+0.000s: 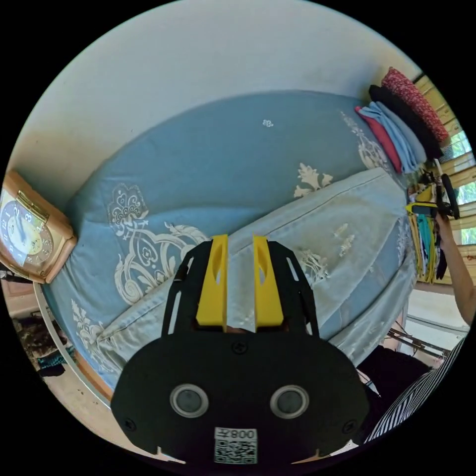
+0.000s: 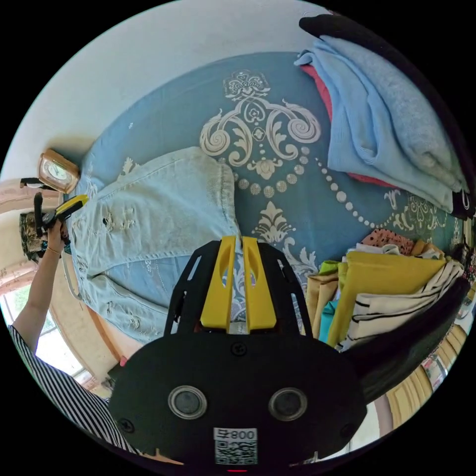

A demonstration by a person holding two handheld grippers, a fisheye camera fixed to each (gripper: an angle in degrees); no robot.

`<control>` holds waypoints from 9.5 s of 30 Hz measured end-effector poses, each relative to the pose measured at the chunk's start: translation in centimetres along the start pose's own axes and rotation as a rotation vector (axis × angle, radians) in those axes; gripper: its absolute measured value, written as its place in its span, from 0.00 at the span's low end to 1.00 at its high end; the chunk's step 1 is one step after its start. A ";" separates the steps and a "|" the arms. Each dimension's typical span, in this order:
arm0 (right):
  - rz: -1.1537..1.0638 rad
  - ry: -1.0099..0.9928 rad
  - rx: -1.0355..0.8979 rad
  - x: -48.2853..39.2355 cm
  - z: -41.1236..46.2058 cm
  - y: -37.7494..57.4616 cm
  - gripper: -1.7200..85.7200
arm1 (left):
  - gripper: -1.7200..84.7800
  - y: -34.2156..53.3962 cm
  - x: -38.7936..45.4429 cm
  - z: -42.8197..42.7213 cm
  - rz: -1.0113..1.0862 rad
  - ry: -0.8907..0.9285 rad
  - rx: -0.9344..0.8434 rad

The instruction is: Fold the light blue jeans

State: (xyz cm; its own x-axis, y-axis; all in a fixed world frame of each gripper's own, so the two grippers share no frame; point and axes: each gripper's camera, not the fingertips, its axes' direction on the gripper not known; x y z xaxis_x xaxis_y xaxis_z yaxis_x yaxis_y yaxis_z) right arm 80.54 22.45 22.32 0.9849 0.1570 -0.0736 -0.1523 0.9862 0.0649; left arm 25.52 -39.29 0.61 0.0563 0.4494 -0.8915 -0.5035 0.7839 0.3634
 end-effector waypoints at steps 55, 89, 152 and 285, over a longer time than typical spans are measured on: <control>-1.029 -0.218 -0.249 -54.4 26.5 -13.8 0.14 | 0.10 43.1 -5.1 -45.0 -0.944 0.239 0.105; -1.375 -0.227 -0.147 -67.1 41.6 -28.0 0.05 | 0.02 50.6 3.3 -61.4 -0.766 0.145 0.230; -1.114 -0.432 -0.401 -48.3 37.5 -17.8 0.06 | 0.11 60.1 2.2 -61.9 -1.233 0.281 0.248; -0.320 0.031 -0.292 -6.3 27.6 -1.2 0.03 | 0.05 39.5 -0.7 4.3 -0.031 -0.019 -0.581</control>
State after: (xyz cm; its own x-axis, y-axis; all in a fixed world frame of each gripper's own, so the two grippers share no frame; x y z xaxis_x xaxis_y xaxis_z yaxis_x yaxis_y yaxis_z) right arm 76.77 18.81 50.21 0.9839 -0.1623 -0.0745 0.1391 0.9581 -0.2502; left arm 9.33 -6.75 16.76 0.0912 0.4414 -0.8927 -0.8916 0.4354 0.1242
